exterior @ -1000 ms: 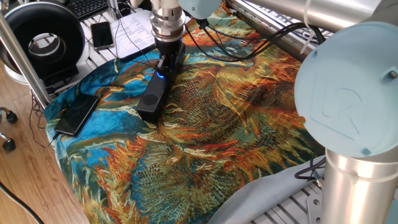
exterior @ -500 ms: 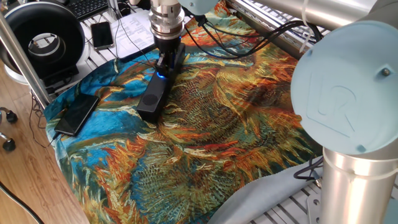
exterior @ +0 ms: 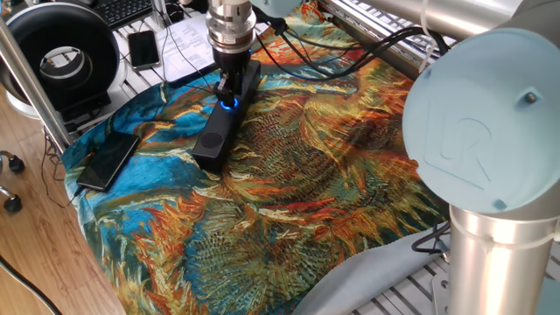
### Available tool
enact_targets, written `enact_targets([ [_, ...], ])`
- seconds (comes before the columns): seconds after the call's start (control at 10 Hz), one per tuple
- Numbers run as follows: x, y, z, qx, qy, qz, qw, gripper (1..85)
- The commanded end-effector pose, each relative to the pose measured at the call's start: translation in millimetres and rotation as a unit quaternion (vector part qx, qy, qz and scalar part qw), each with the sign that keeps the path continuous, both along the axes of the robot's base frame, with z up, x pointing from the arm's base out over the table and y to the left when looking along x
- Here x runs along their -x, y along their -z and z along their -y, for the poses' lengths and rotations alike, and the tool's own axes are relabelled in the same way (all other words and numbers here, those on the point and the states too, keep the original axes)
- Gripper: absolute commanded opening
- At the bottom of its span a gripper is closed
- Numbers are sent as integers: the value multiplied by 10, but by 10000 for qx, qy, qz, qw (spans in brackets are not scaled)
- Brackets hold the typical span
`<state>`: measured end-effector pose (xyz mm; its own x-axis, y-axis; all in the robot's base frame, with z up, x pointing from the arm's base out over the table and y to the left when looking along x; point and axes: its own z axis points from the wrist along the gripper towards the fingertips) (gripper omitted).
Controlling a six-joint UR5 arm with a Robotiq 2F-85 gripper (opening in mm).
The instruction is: Turn the knob to increase the volume of the speaker
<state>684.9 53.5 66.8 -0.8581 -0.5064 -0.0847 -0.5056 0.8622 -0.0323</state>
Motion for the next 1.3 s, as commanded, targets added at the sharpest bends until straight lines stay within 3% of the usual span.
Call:
enact_targets([
  [0.0, -82, -3, -10, -58, -21, 13, 10000, 420],
  [0.7, -123, 37, -70, -56, 39, -11, 10000, 417],
  [1.2, -113, 53, -53, -45, 85, -35, 9999, 357],
])
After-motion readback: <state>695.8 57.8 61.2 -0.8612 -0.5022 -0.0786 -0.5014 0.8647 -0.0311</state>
